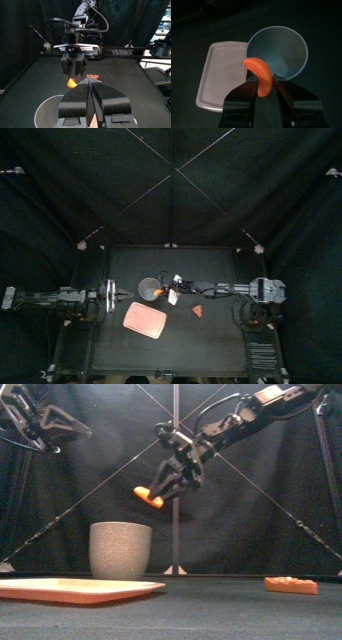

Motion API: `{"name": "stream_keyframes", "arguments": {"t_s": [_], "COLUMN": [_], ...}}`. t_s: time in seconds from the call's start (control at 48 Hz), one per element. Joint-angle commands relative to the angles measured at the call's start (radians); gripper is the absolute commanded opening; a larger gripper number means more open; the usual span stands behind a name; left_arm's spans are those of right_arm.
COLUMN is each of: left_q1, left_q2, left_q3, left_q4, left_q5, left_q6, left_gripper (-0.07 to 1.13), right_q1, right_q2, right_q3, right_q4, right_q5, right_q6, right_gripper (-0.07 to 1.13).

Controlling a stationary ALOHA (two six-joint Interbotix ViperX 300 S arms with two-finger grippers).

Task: Pick the tangerine then place it in the grey bowl
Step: Drop tangerine in the grey bowl and return to neutral

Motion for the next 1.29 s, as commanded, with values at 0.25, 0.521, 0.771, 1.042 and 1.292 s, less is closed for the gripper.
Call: {"name": "stream_keyframes", "arguments": {"t_s": [0.25,0.521,0.771,1.042,1.292], "left_q1": [-0.002,-0.002,-0.002,-0.002,0.002], "left_q2": [0.002,0.002,0.002,0.002,-0.003], "left_q3": [-0.002,0.008,0.008,0.003,0.003], "left_q4": [-0.002,0.0,-0.002,0.0,0.002], "left_q5": [-0.015,-0.015,-0.021,-0.037,-0.058], "left_q6": [0.002,0.0,-0.002,0.0,0.005], "left_gripper": [0.46,0.46,0.46,0.46,0.46], "right_q1": [-0.043,-0.043,-0.037,-0.032,0.014], "right_q2": [0.146,0.163,0.092,-0.146,-0.333], "right_q3": [-0.184,-0.212,-0.181,0.078,0.339], "right_q4": [-0.017,-0.037,-0.037,-0.038,-0.057], "right_q5": [-0.017,-0.012,0.021,-0.123,-0.391], "right_q6": [0.003,0.005,0.002,0.002,-0.008], "right_gripper": [0.76,0.89,0.89,0.89,0.89]}}
